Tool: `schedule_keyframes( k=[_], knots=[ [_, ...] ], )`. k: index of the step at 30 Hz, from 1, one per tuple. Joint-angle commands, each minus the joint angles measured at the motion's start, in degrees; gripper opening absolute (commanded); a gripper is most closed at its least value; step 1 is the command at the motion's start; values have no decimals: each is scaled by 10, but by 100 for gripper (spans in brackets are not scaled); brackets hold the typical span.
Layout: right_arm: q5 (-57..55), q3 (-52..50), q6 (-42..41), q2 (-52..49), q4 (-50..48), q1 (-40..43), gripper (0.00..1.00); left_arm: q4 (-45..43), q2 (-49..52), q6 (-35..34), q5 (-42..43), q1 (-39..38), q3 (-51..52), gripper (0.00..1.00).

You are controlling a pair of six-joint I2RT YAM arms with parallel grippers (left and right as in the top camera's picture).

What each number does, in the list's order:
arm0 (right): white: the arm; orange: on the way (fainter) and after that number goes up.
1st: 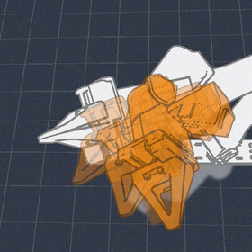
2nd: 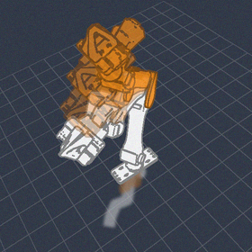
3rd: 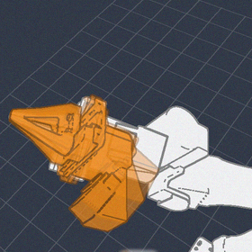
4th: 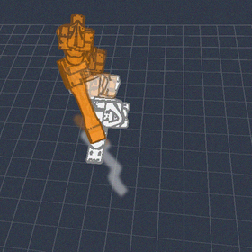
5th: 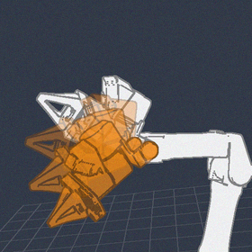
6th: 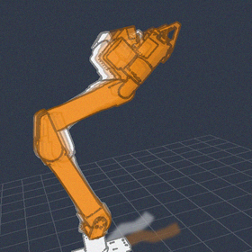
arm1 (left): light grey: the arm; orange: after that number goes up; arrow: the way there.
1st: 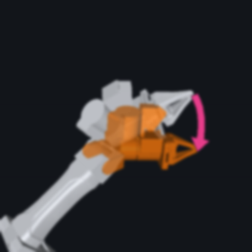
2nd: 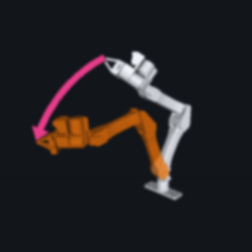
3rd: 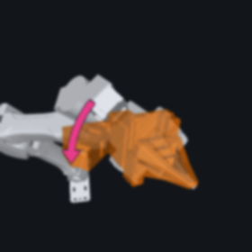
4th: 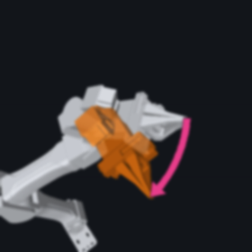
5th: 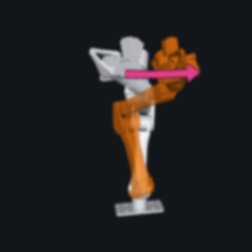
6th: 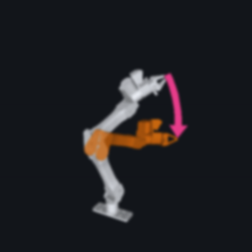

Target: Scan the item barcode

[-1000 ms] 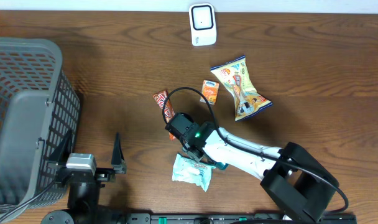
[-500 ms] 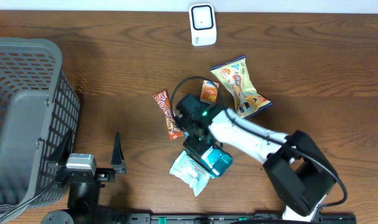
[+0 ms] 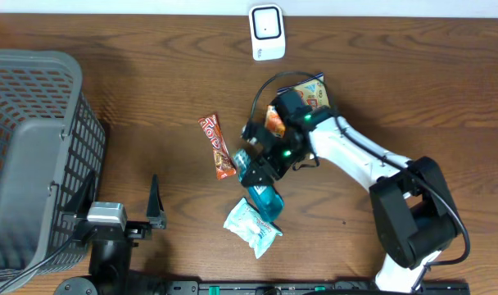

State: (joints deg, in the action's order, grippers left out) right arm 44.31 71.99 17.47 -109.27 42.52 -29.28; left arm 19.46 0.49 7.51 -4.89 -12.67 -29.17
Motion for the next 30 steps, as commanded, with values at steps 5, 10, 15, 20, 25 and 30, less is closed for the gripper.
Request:
schedule_keyframes(
  k=[5,10,15,20,25,30],
  knots=[
    [162,-5,165,2,-12,19,63,-2,-3,-2,-6,-3,-1,100],
    [153,-5,180,-10,-26,19,65,-2,-3,-2,-6,-3,-1,100],
    [150,-5,184,-52,-40,20,67,-2,-3,-2,-6,-3,-1,100],
    [119,-5,90,-89,-66,23,98,-2,-3,-2,-6,-3,-1,100],
    [116,8,37,-68,-56,23,99,-2,-3,-2,-6,-3,-1,100],
    [16,10,-2,-4,-29,14,99,-2,-3,-2,-6,-3,-1,100]
  ],
)
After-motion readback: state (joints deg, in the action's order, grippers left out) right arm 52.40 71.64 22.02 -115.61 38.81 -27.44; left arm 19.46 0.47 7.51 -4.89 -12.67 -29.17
